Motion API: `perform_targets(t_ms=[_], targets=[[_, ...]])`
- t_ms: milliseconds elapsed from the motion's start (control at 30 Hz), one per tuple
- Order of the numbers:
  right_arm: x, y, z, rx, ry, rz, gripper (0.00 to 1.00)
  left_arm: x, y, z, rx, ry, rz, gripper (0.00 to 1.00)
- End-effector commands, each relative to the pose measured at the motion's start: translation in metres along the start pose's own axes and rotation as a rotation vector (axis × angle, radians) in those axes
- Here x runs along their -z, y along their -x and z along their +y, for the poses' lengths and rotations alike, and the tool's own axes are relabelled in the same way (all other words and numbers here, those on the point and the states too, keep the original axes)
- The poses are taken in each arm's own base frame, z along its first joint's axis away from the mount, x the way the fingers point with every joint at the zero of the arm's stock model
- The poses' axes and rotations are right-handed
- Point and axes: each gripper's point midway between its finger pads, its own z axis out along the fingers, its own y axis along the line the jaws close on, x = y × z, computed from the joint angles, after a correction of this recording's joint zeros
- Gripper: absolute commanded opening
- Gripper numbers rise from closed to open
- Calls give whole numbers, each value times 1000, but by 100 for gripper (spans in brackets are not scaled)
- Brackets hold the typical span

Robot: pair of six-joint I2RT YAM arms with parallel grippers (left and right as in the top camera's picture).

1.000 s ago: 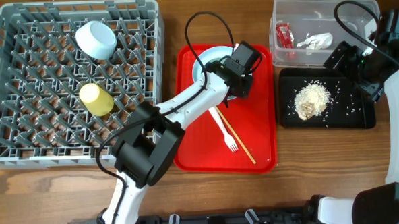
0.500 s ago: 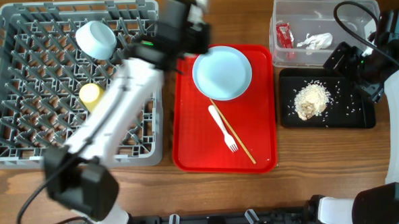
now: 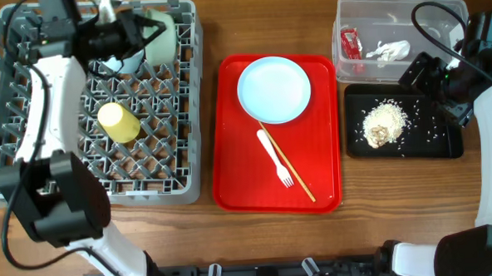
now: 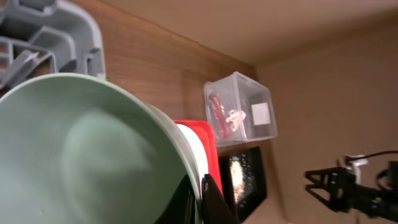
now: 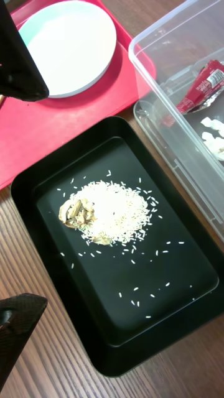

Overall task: Sort waste into correct bins and load items into the dishwasher rack
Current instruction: 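Carry the green bowl with the left gripper into the rack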

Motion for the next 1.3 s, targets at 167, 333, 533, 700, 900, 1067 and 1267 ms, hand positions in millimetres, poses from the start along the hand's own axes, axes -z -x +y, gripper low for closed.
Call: perform_targets(t_ms=[167,333,533,700,900,1067,1267], targets=[[3,1,1,5,12,-7,100,13,-7,46,236,-202,57,4],[4,0,4,5,25,0,100,9,-13,67,304,-193,70,4],[4,0,4,5,25,-1,100,9,-14,64,386,-226,89,4],[4,0,4,5,25,0,100,8,-15,64,425,-218,95,4],[4,0,4,5,25,-1,100,5,-16,69,531,-181,102,4],[4,0,4,5,26,-2,100,5,-15,67,599,-186,109,4],[4,1,4,6,27,-4,100,7,-12,59,599,-235,118,4]])
